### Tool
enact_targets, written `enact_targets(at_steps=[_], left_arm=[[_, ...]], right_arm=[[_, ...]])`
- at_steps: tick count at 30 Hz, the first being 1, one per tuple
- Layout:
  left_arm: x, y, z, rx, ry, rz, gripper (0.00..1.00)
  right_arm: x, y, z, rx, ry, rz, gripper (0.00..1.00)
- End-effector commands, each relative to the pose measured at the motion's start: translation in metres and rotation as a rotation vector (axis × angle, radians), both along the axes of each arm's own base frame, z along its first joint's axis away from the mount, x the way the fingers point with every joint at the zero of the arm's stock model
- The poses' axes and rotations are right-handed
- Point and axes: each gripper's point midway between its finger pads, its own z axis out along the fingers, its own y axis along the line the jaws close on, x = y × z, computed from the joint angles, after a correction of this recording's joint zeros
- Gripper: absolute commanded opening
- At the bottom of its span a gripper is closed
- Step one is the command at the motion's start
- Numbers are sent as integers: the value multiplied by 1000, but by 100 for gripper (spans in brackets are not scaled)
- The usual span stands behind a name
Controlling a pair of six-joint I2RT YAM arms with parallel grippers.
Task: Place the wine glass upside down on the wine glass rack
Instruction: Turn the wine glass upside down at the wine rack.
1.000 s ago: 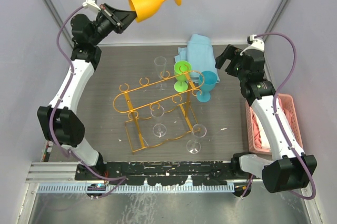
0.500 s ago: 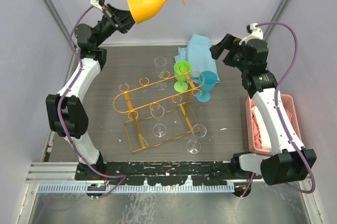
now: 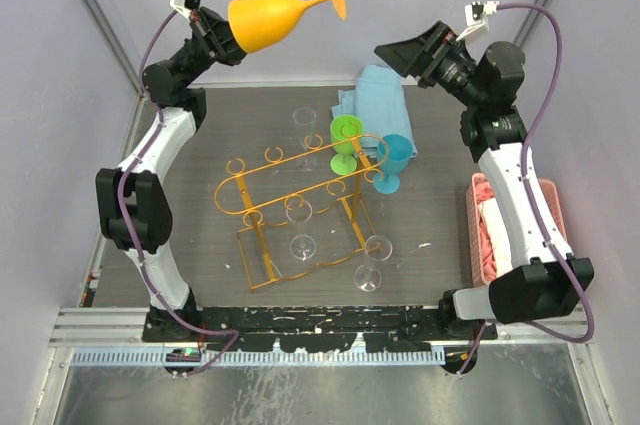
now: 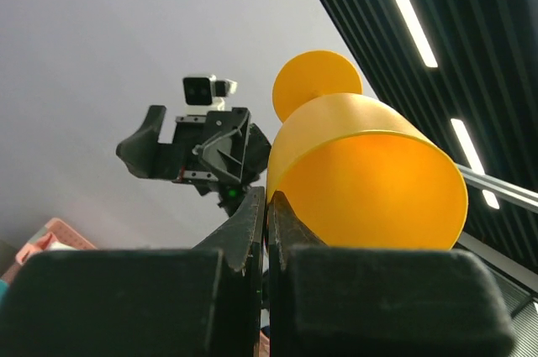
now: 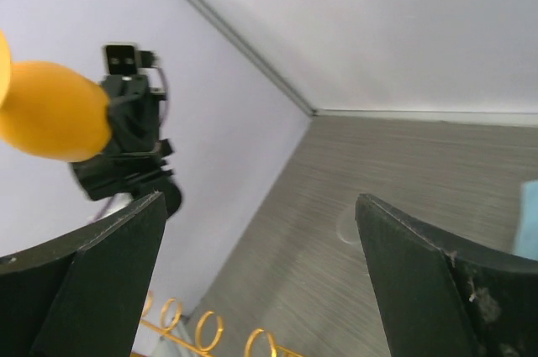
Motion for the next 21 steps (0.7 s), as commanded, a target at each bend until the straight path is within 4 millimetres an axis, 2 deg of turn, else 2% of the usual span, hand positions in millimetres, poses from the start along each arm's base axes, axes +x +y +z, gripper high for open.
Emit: enact_targets(at_steps=[1, 8, 13, 21], left_arm=[[-32, 9, 30, -72, -132, -70, 0], [-43, 10, 40, -72, -164, -77, 0], [-51, 11, 48, -77, -177, -87, 0], [-64, 9, 58, -85, -184, -116, 0]], right_arm=[[-27, 17, 66, 192, -128, 234, 100], [-36, 20, 94, 329, -158, 368, 100], [-52, 21, 118, 468, -183, 540, 100], [-72, 5, 137, 727, -186, 776, 100]])
